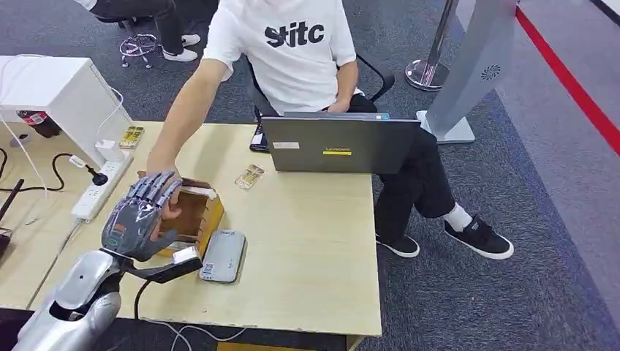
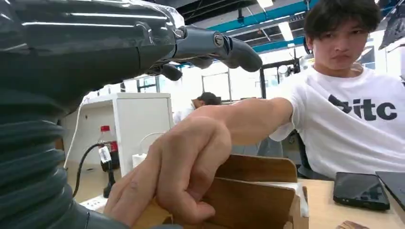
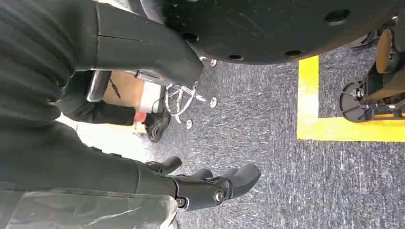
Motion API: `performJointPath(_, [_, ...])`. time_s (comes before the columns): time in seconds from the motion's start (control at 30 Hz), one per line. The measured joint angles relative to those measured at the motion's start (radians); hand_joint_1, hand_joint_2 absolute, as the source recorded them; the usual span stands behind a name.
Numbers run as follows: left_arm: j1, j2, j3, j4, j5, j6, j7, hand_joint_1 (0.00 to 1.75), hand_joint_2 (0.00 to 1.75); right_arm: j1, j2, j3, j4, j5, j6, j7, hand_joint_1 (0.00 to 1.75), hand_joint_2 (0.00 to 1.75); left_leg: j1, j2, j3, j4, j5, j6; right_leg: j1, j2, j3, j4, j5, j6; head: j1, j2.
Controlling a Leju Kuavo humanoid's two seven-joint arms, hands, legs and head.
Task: Pass the card to the sensor for recognition and then transmit it.
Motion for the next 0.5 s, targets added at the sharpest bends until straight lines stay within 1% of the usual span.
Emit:
performJointPath(0.07, [0.008, -0.004, -0.006, -0.01, 0.018, 0.021, -0.028, 0.0, 1.75, 0.0, 0.0, 0.0, 0.0, -0.002, 0.0, 0.0, 0.0, 1.75, 0.0, 0.0, 0.0, 0.0, 0.0, 0.0, 0.0, 0.0, 0.0, 0.0, 0.0, 0.0, 0.0, 0.0])
performJointPath(0.1, [0.013, -0.011, -0.007, -0.017, 0.036, 0.045, -0.048, 0.0, 1.75, 0.0, 0.0, 0.0, 0.0, -0.003, 0.0, 0.0, 0.0, 1.75, 0.0, 0.0, 0.0, 0.0, 0.0, 0.0, 0.0, 0.0, 0.0, 0.0, 0.0, 0.0, 0.0, 0.0])
performJointPath(0.2, [0.022, -0.034, -0.018, -0.042, 0.053, 0.085, -0.072, 0.0, 1.75, 0.0, 0.0, 0.001, 0.001, -0.005, -0.001, 0.0, 0.0, 1.75, 0.0, 0.0, 0.0, 0.0, 0.0, 0.0, 0.0, 0.0, 0.0, 0.0, 0.0, 0.0, 0.0, 0.0])
performJointPath(0.3, [0.027, -0.049, -0.028, -0.061, 0.056, 0.097, -0.081, 0.0, 1.75, 0.0, 0.0, 0.001, 0.001, -0.006, -0.001, 0.0, 0.0, 1.75, 0.0, 0.0, 0.0, 0.0, 0.0, 0.0, 0.0, 0.0, 0.0, 0.0, 0.0, 0.0, 0.0, 0.0])
performJointPath(0.5, [0.03, -0.064, -0.037, -0.075, 0.059, 0.097, -0.081, 0.0, 1.75, 0.0, 0.0, 0.001, 0.002, -0.006, -0.001, 0.0, 0.0, 1.75, 0.0, 0.0, 0.0, 0.0, 0.0, 0.0, 0.0, 0.0, 0.0, 0.0, 0.0, 0.0, 0.0, 0.0])
